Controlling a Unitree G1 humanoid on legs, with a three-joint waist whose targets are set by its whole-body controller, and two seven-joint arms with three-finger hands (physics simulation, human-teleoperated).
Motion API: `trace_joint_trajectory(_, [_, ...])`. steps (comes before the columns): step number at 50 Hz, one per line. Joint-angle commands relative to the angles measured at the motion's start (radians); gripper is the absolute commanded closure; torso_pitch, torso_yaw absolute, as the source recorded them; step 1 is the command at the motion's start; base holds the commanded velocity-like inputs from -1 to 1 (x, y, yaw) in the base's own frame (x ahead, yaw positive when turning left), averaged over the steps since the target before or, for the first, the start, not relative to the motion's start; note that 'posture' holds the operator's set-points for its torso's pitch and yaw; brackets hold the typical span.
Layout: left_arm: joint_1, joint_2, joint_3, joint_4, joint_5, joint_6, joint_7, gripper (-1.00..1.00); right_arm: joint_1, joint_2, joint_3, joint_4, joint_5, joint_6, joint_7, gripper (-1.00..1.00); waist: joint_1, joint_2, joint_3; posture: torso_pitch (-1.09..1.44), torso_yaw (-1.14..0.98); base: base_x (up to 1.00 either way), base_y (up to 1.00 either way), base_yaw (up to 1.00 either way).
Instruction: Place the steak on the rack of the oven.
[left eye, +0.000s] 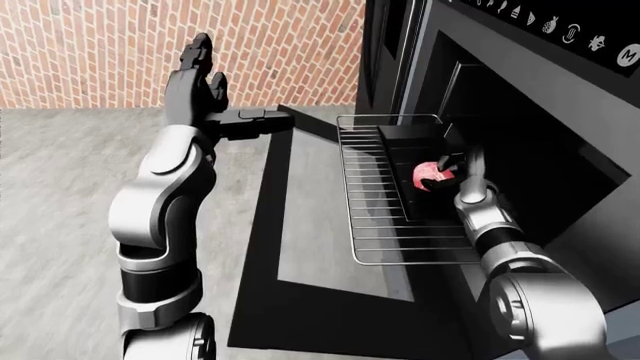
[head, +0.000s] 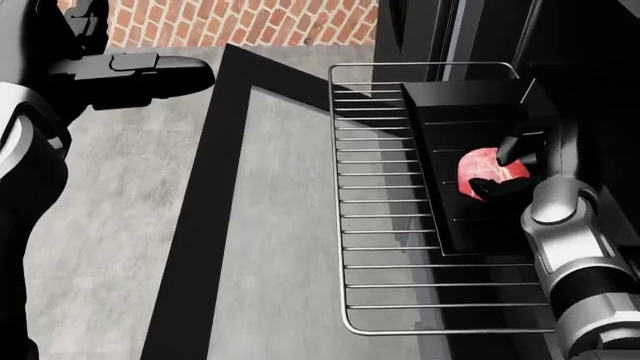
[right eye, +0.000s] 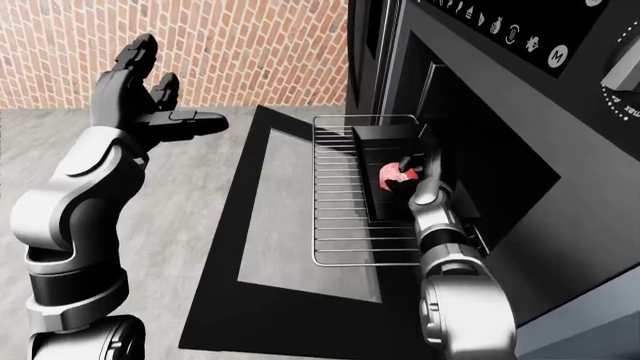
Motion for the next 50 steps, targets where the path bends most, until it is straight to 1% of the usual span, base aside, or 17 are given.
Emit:
trace_joint_trajectory(1, [-0.033,0.01,0.006,-0.016,0.003,-0.041,-0.005,-1.0,-0.044,-0.016,-0.004,-0.049,0.002,-0.041,-0.024,1.0,0.0,-0.004,-0.032,0.0,0.0,0.0,0.0,0.0])
trace_joint_trajectory(18, [-0.034,0.01,0.007,-0.021,0.001,-0.035,-0.003,-1.0,-0.018,-0.011,-0.004,-0.019,0.0,-0.078,-0.079,1.0,0.001,-0.005,-0.033,0.0,0.0,0.0,0.0,0.0])
trace_joint_trajectory(20, [-0.034,0.01,0.008,-0.018,0.001,-0.039,-0.003,-1.0,-0.015,-0.011,-0.005,-0.017,-0.001,-0.078,-0.083,0.94,0.0,-0.005,-0.033,0.0,0.0,0.0,0.0,0.0])
trace_joint_trajectory(23, [-0.031,0.009,0.006,-0.007,0.004,-0.051,-0.007,-1.0,-0.014,-0.012,-0.006,-0.016,-0.002,-0.08,-0.084,1.0,0.001,-0.006,-0.032,0.0,0.0,0.0,0.0,0.0])
trace_joint_trajectory(28, [-0.029,0.009,0.006,-0.006,0.005,-0.054,-0.008,-1.0,-0.01,-0.011,-0.007,-0.015,-0.003,-0.084,-0.089,0.99,0.001,-0.006,-0.034,0.0,0.0,0.0,0.0,0.0])
trace_joint_trajectory(34, [-0.027,0.008,0.006,-0.012,0.005,-0.051,-0.008,-1.0,-0.008,-0.011,-0.007,-0.018,0.0,-0.084,-0.09,0.81,0.001,-0.006,-0.034,0.0,0.0,0.0,0.0,0.0])
trace_joint_trajectory(35, [-0.03,0.008,0.006,-0.015,0.004,-0.045,-0.006,-1.0,-0.008,-0.011,-0.007,-0.019,0.0,-0.083,-0.09,0.72,0.001,-0.006,-0.033,0.0,0.0,0.0,0.0,0.0])
trace_joint_trajectory(38, [-0.029,0.007,0.005,-0.008,0.006,-0.053,-0.009,-1.0,-0.008,-0.011,-0.009,-0.016,0.003,-0.087,-0.09,0.65,0.001,-0.006,-0.033,0.0,0.0,0.0,0.0,0.0])
trace_joint_trajectory(39, [-0.028,0.007,0.005,-0.008,0.007,-0.053,-0.009,-1.0,-0.007,-0.01,-0.009,-0.015,0.004,-0.088,-0.089,0.41,0.001,-0.006,-0.033,0.0,0.0,0.0,0.0,0.0])
trace_joint_trajectory(44, [-0.026,0.008,0.007,-0.016,0.005,-0.048,-0.008,-1.0,-0.002,-0.006,-0.009,-0.014,0.006,-0.092,-0.093,0.36,0.001,-0.006,-0.034,0.0,0.0,0.0,0.0,0.0])
trace_joint_trajectory(45, [-0.026,0.008,0.006,-0.018,0.005,-0.046,-0.008,-1.0,-0.002,-0.006,-0.009,-0.015,0.007,-0.092,-0.092,0.29,0.001,-0.006,-0.035,0.0,0.0,0.0,0.0,0.0])
trace_joint_trajectory(46, [-0.027,0.007,0.006,-0.018,0.005,-0.045,-0.007,-1.0,-0.002,-0.006,-0.009,-0.017,0.008,-0.09,-0.091,0.1,0.001,-0.006,-0.035,0.0,0.0,0.0,0.0,0.0])
trace_joint_trajectory(49, [-0.027,0.006,0.005,-0.021,0.005,-0.042,-0.006,-1.0,-0.003,-0.007,-0.01,-0.016,0.009,-0.093,-0.091,0.07,0.001,-0.006,-0.035,0.0,0.0,0.0,0.0,0.0])
trace_joint_trajectory(50, [-0.027,0.006,0.005,-0.021,0.005,-0.042,-0.005,-1.0,-0.003,-0.007,-0.01,-0.016,0.009,-0.093,-0.091,-0.08,0.001,-0.006,-0.035,0.0,0.0,0.0,0.0,0.0])
